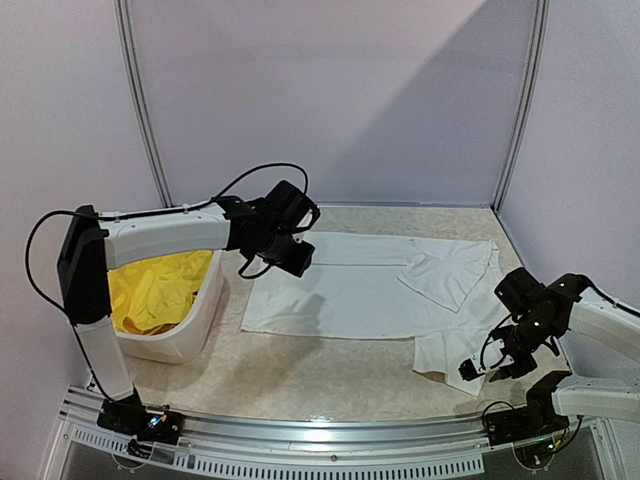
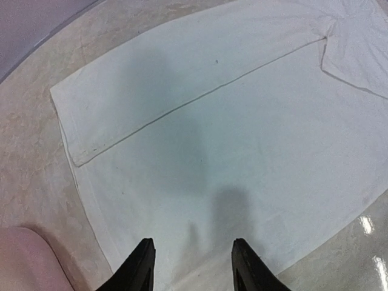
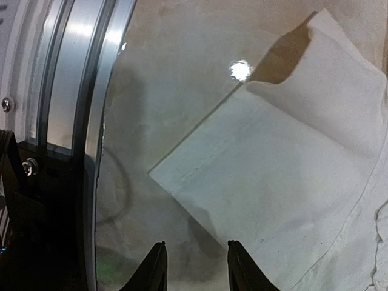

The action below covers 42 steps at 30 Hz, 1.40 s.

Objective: Fold and stack the mixed laundry pile
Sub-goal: Pick up the 1/3-folded T-shirt from the center of the board.

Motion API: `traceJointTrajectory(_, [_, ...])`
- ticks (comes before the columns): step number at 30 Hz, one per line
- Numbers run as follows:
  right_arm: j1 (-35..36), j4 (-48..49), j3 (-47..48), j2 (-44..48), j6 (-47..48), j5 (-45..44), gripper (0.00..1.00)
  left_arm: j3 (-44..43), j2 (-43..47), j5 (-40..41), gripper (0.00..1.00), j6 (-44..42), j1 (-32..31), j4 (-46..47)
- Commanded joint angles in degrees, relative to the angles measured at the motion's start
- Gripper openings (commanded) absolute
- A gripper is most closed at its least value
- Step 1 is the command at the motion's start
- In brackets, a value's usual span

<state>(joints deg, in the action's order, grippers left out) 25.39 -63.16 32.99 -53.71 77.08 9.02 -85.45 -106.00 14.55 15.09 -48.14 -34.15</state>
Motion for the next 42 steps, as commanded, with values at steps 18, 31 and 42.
traceJointTrajectory(18, [15.20, 9.54, -6.22, -9.39, -3.58, -3.65, 0.36, 2.34, 4.66, 5.81, 0.45, -2.84, -0.38, -6.57])
traceJointTrajectory(31, [15.66, 12.26, -3.47, -7.53, -9.29, -7.25, 0.00, -0.22, 3.23, 3.57, 0.45, -6.45, -0.11, -17.89])
traceJointTrajectory(42, [15.62, 1.93, 4.90, 1.51, -19.82, -3.08, 0.00, 13.31, 6.04, -6.14, 0.46, 7.40, 1.73, -19.37])
